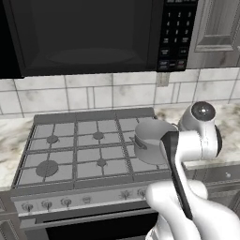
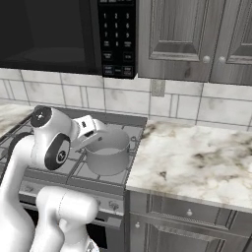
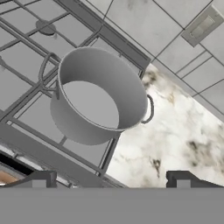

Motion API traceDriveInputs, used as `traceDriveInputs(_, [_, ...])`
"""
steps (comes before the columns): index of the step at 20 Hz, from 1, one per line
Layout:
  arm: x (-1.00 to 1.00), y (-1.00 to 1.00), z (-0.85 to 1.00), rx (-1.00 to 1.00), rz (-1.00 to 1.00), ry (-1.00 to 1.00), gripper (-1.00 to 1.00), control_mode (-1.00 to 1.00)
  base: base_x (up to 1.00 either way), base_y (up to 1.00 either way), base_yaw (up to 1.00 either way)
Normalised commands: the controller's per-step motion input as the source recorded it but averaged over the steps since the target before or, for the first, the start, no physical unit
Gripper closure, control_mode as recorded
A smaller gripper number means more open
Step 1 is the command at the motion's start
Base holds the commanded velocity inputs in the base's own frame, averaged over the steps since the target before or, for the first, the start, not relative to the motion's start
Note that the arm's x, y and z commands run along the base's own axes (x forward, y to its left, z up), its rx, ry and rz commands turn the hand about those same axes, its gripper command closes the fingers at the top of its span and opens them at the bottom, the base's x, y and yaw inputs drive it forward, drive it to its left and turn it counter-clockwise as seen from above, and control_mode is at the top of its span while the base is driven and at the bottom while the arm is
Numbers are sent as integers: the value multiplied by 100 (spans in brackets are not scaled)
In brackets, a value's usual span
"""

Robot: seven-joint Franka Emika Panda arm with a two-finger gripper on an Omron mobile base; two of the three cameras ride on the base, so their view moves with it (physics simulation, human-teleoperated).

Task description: Move the pot and pan from the stove into the sink.

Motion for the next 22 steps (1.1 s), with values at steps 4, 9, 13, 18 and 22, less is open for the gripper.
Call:
traceDriveInputs(4, [7, 37, -2, 0, -5, 0, -100, -100, 0, 0, 0])
traceDriveInputs(9, [0, 0, -1, 0, 0, 0, -100, -100, 0, 0, 0])
traceDriveInputs(13, [1, 0, -29, 0, 1, 6, -100, -100, 0, 0, 0])
traceDriveInputs(18, [14, 0, -32, 0, 5, 8, -100, -100, 0, 0, 0])
traceDriveInputs(22, [27, 0, -17, 0, 7, 8, -100, -100, 0, 0, 0])
